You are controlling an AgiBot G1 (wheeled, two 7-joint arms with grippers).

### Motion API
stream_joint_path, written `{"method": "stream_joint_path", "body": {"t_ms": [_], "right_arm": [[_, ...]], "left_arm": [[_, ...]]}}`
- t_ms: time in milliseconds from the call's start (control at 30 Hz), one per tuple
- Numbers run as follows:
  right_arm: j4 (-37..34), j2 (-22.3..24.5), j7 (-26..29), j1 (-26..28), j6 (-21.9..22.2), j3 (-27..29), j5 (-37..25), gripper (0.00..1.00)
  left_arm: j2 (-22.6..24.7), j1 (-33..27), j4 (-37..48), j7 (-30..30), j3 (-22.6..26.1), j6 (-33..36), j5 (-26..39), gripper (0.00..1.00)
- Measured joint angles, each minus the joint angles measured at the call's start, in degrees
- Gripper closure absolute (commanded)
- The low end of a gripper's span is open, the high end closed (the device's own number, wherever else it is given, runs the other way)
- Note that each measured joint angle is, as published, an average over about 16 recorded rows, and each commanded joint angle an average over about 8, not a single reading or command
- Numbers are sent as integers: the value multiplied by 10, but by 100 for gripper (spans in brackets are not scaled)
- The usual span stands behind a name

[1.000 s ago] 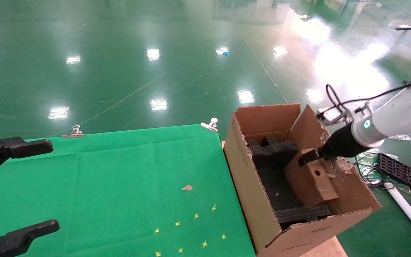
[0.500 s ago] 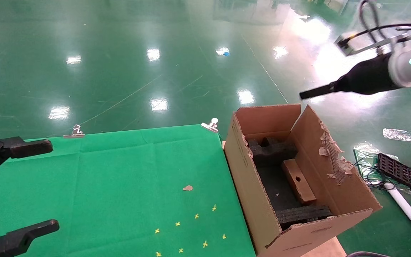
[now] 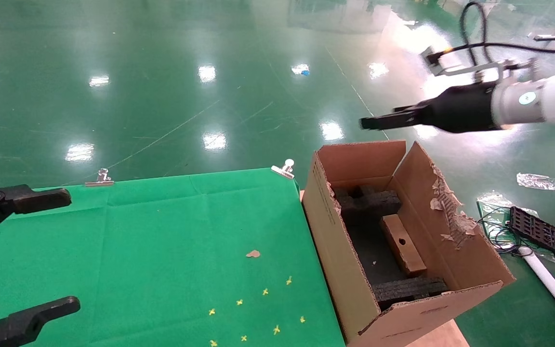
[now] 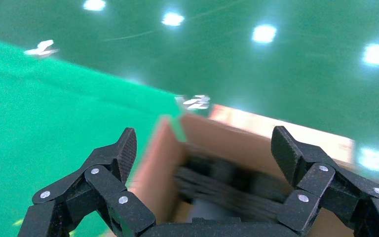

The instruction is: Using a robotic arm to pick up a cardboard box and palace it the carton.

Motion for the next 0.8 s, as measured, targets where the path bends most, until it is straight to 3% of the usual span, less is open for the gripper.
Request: {"method": "stream_joint_path", "body": {"t_ms": [800], "right_arm": [[255, 26, -99, -238, -84, 264, 95, 0]], "left_arm": [[0, 0, 0, 0, 1, 0, 0, 0]]}}
